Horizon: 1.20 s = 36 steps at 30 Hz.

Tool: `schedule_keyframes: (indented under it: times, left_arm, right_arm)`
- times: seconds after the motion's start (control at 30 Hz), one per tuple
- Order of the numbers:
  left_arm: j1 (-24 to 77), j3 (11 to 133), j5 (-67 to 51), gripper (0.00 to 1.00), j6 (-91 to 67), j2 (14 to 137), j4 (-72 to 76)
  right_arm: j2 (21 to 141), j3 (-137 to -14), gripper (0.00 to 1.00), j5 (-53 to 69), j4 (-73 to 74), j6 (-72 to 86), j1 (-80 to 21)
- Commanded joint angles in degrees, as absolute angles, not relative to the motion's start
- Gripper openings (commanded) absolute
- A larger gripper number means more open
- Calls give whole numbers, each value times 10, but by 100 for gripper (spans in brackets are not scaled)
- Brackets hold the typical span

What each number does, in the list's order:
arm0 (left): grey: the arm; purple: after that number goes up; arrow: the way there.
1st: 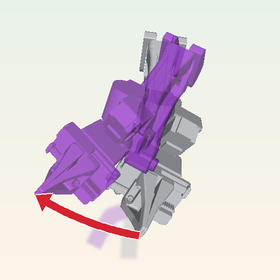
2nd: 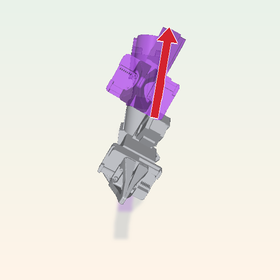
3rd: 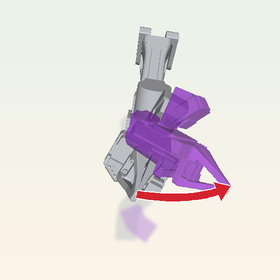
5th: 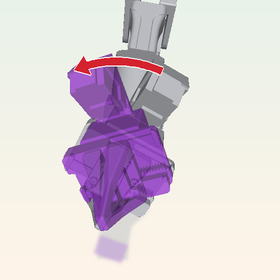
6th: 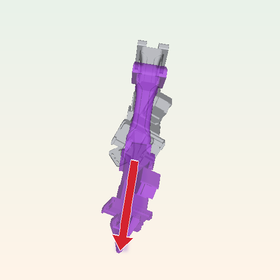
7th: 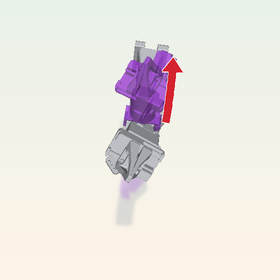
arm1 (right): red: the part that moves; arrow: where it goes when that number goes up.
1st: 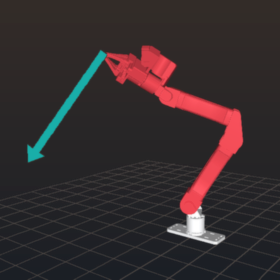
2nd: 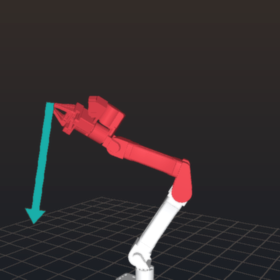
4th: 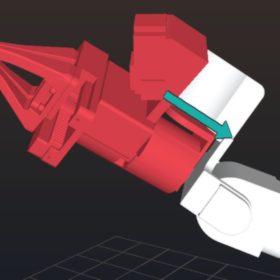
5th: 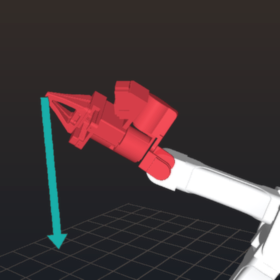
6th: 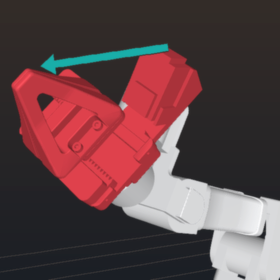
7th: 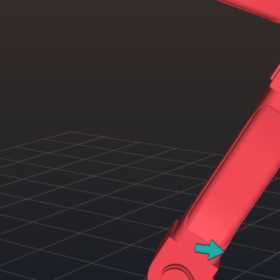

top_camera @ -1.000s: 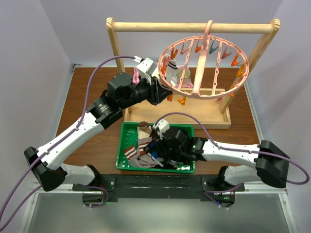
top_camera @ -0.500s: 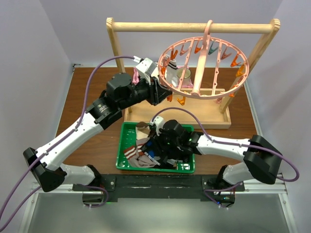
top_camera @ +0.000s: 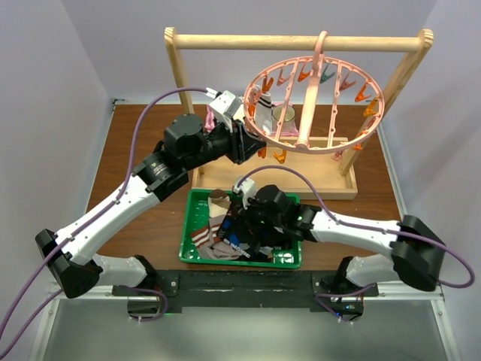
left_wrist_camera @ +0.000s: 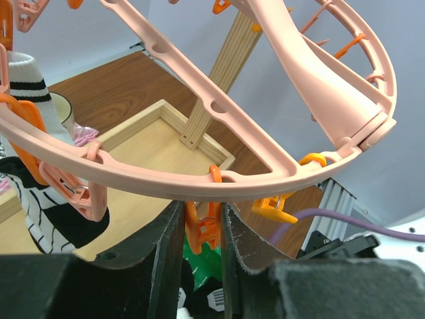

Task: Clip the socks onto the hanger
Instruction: Pick up the sock from the bin, then clamp the sock onto the hanger.

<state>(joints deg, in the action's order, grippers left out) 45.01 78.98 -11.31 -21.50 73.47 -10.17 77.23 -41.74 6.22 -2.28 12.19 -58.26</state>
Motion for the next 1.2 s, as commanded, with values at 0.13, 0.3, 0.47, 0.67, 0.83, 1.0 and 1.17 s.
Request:
schedule_keyframes:
  times: [0.13,0.3,0.47,0.67,0.83,1.0,1.17]
  left_arm:
    - [446,787,-123,0,-214,727,-94]
    - [446,791,-122,0,-214,728,-96]
    - [446,797,-120,0,-213,733,-96]
    - [447,831,-113,0,-207,756,-102]
    - [447,837,-105,0,-204,758,-103]
    - [452,845,-66,0,-200,764,-106]
    - [466,872,-28,0,-186,772,-114]
  right_arm:
    - [594,-455,0,-110,32,117,-657]
    - [541,-463,0,-287,69,106,-686]
    - [511,-471,0,-444,80,77,-721]
    - [538,-548,0,-569,73,-22,-748]
    - [522,-594,0,-590,97,-33,-758]
    - [536,-599,0,-677,78,-75,-815]
    - [619,-584,0,-835,-19,-169,-899]
